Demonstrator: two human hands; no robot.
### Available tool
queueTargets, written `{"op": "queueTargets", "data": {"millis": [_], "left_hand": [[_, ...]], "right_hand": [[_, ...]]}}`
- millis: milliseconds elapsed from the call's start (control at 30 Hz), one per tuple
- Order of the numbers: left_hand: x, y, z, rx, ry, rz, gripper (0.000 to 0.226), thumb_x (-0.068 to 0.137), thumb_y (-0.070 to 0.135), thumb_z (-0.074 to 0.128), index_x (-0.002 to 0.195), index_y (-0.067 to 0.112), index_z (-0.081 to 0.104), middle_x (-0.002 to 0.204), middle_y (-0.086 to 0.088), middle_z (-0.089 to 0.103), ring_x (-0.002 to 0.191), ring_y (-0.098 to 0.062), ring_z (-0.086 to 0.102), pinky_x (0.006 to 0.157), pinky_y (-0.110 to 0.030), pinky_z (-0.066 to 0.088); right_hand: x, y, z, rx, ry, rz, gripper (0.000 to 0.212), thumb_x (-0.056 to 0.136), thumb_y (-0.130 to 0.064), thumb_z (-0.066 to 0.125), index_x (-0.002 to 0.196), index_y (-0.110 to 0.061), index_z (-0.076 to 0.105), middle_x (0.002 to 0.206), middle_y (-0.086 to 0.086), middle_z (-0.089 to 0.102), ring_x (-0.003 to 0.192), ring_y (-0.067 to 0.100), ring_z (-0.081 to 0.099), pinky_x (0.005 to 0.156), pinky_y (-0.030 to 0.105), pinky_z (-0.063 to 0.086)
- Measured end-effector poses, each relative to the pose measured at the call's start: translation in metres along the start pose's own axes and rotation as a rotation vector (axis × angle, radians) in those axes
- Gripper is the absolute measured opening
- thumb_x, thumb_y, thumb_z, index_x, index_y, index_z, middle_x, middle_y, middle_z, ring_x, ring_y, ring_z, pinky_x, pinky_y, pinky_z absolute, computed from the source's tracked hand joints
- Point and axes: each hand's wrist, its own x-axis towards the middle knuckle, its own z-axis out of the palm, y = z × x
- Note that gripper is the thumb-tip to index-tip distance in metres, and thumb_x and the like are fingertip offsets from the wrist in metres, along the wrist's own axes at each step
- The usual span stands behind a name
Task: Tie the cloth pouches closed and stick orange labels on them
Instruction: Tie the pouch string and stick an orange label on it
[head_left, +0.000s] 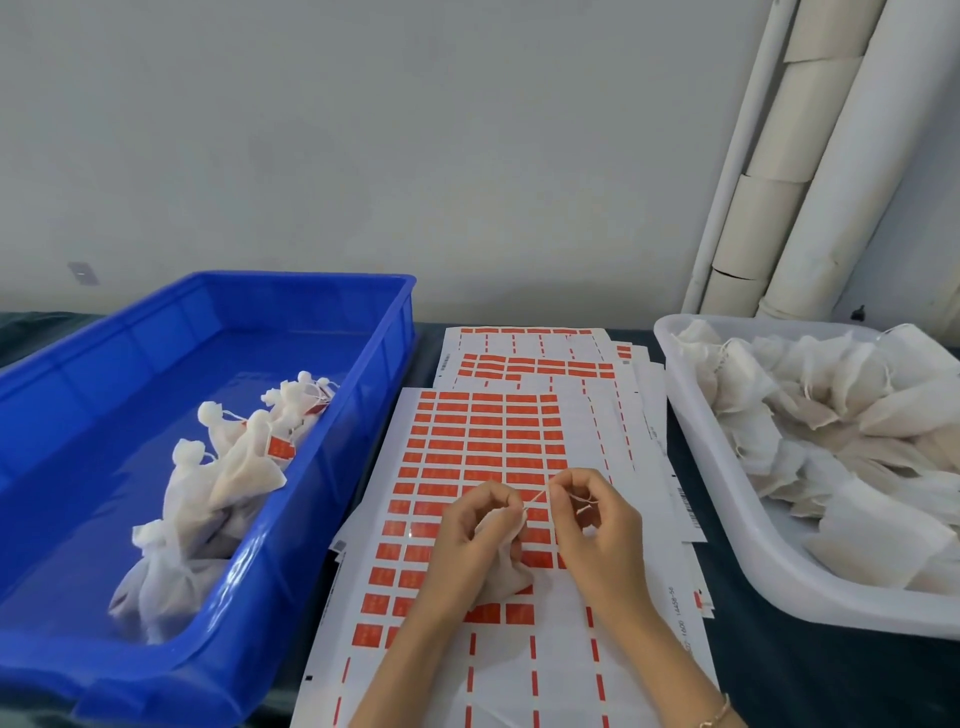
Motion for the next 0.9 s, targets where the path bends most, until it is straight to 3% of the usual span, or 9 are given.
{"op": "queueTargets", "data": {"millis": [133,433,767,833,900], "left_hand": [[0.0004,-0.0017,0.0002,0.031,0.015,-0.009,0.016,0.081,0.026,0.056,0.078,0.013,0.063,0.069,0.0,0.062,0.062,-0.013,0.059,0.06,-0.02,0.051],[-0.0003,0.0014,0.005,0.1,0.048,0.028,0.011,0.08,0.024,0.059,0.073,0.023,0.066,0.071,0.008,0.065,0.068,-0.01,0.061,0.064,-0.016,0.053],[-0.001,0.0061,0.0059,0.026,-0.034,0.021,0.017,0.08,0.031,0.065,0.077,0.015,0.068,0.064,0.002,0.061,0.058,-0.009,0.055,0.057,-0.019,0.048],[-0.0013,0.0064,0.0055,0.009,-0.074,0.004,0.02,0.079,0.034,0.068,0.08,0.015,0.07,0.066,0.002,0.063,0.058,-0.009,0.057,0.057,-0.018,0.047],[-0.0028,0.0064,0.0041,0.005,-0.131,-0.023,0.022,0.075,0.039,0.071,0.083,0.019,0.072,0.071,0.003,0.066,0.061,-0.01,0.059,0.059,-0.018,0.049]], "right_hand": [[0.0016,0.0016,-0.0009,-0.004,0.037,0.011,0.018,0.088,-0.019,0.065,0.087,-0.036,0.058,0.089,-0.021,0.064,0.088,-0.004,0.06,0.068,0.004,0.047],[0.0044,0.0055,-0.0009,-0.073,0.147,0.029,0.015,0.088,-0.02,0.066,0.09,-0.033,0.06,0.087,-0.023,0.062,0.078,0.009,0.063,0.065,0.01,0.046],[0.0045,0.0022,-0.0007,-0.072,0.259,0.006,0.016,0.088,-0.023,0.064,0.089,-0.037,0.057,0.088,-0.025,0.061,0.076,0.011,0.064,0.066,0.015,0.048],[0.0052,0.0037,-0.0013,-0.065,0.27,-0.01,0.005,0.088,-0.028,0.062,0.09,-0.033,0.06,0.088,-0.022,0.062,0.076,0.01,0.063,0.066,0.013,0.047],[0.0044,0.0029,-0.0016,-0.064,0.296,-0.043,0.011,0.086,-0.033,0.058,0.092,-0.026,0.062,0.088,-0.019,0.063,0.076,0.008,0.062,0.067,0.011,0.045]]}}
